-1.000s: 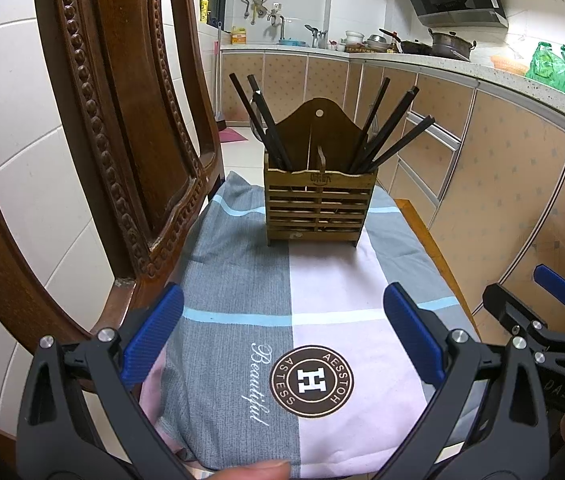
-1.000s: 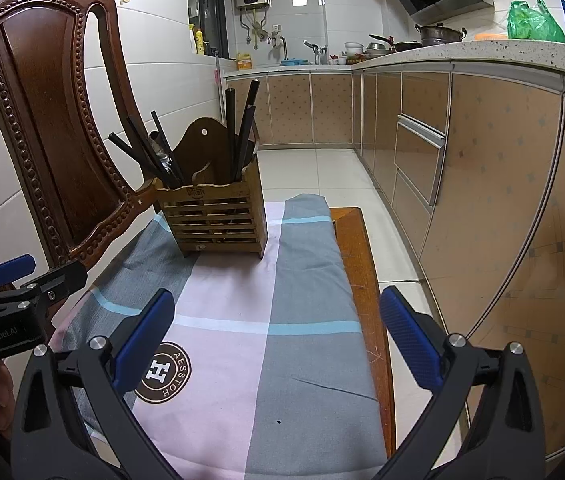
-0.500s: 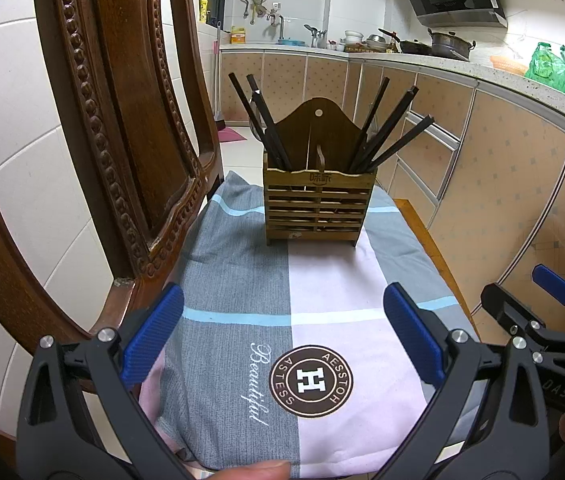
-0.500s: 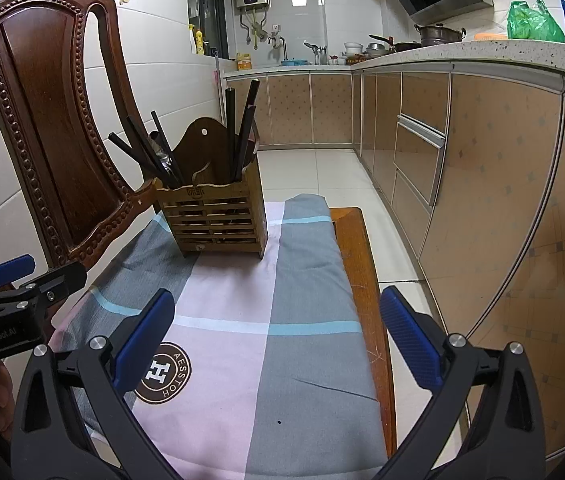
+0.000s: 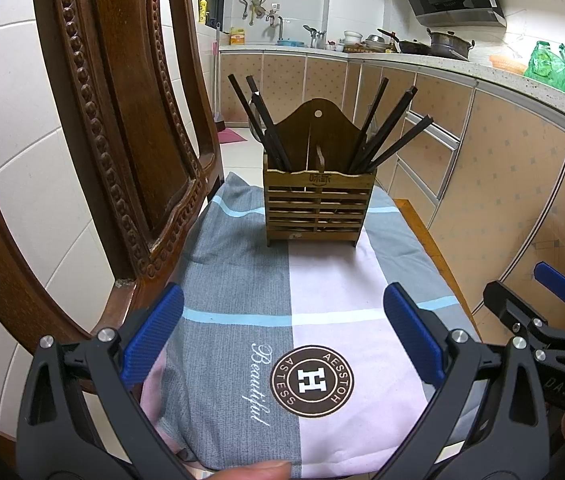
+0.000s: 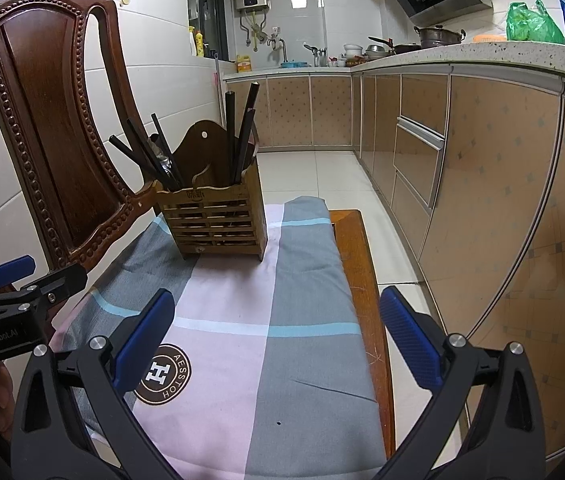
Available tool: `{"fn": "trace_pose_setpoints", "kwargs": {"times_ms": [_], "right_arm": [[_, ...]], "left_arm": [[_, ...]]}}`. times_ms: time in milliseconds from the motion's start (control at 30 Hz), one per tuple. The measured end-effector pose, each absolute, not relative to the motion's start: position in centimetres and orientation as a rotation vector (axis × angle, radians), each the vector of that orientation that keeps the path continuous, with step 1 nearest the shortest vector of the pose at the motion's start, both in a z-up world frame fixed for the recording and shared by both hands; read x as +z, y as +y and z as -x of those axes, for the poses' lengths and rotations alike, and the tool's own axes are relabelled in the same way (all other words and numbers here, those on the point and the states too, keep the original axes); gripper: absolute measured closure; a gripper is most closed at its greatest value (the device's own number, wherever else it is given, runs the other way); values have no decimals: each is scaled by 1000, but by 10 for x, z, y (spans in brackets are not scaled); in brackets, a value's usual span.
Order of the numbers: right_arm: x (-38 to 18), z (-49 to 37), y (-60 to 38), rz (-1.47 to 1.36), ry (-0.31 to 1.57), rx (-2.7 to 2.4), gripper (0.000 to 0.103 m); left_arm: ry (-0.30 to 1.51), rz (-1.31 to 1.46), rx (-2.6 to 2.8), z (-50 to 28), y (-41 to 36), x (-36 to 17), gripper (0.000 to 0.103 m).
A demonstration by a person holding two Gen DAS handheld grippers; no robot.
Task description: Organize utensils
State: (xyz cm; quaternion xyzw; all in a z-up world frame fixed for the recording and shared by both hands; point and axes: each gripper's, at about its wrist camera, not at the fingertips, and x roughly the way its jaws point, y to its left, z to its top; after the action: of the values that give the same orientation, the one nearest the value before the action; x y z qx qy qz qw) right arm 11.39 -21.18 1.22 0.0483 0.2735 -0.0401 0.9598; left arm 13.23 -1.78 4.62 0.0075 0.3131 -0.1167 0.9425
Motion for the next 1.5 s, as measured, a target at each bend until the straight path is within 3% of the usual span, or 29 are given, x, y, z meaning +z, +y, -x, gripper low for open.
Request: {"fn": "trace_pose_setpoints", "kwargs": {"times_ms": [1500], "right_arm": [[12, -113, -211, -94, 556, -80, 3]], "left_arm": [[638, -20, -248, -133, -16, 45, 4]]}}
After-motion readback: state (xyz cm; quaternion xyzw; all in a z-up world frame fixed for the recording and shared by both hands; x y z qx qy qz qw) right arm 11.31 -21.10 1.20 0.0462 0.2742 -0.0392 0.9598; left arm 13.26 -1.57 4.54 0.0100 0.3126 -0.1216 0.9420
